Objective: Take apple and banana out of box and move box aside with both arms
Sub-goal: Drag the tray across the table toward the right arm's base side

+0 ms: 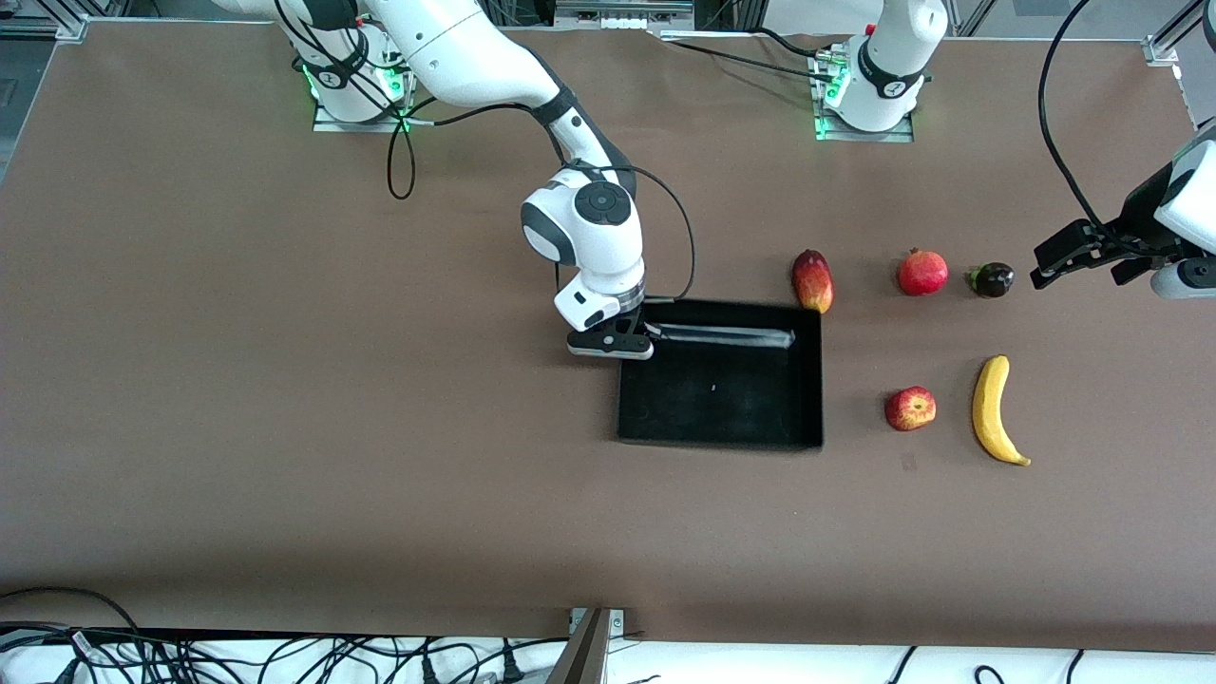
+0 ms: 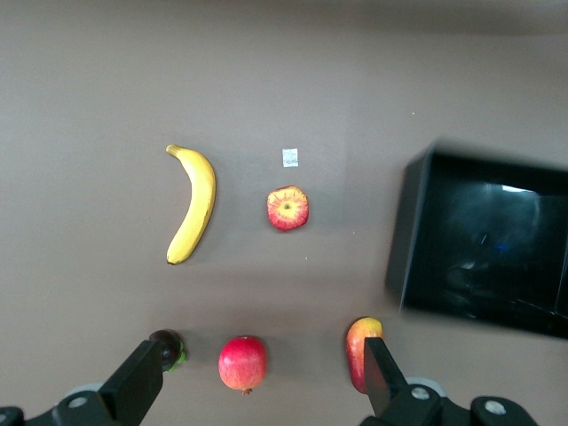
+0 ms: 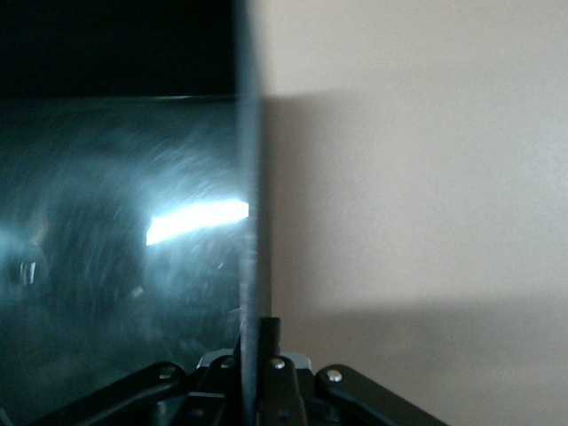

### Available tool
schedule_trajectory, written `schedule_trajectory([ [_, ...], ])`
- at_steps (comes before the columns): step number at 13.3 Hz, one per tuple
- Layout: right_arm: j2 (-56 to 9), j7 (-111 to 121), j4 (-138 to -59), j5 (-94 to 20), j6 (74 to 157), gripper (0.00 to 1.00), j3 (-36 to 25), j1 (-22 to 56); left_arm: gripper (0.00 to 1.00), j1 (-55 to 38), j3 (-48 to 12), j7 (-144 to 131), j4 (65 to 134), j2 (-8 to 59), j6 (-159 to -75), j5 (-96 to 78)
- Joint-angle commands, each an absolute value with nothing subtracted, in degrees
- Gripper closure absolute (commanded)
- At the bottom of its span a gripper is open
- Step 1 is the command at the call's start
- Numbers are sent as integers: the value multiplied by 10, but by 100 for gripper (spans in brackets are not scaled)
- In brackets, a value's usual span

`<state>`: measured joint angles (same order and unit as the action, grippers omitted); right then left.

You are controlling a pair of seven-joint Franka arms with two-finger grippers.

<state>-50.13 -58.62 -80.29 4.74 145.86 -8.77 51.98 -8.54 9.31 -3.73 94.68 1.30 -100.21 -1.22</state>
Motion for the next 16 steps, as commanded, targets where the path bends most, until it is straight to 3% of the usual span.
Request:
schedule_trajectory([
  [1, -489, -567, -788, 51, 1459, 100, -101, 515, 0, -87, 97, -40, 938, 18, -997, -19],
  [7, -382, -511, -830, 32, 1359, 100, -99, 477, 0, -87, 97, -40, 938, 18, -997, -21],
  [12, -208, -285, -1002, -24, 1301, 100, -103, 378, 0, -87, 97, -40, 938, 18, -997, -22],
  [16, -147, -101, -1081, -44, 1291, 100, -117, 277, 0, -88, 97, -40, 938, 18, -997, -22],
])
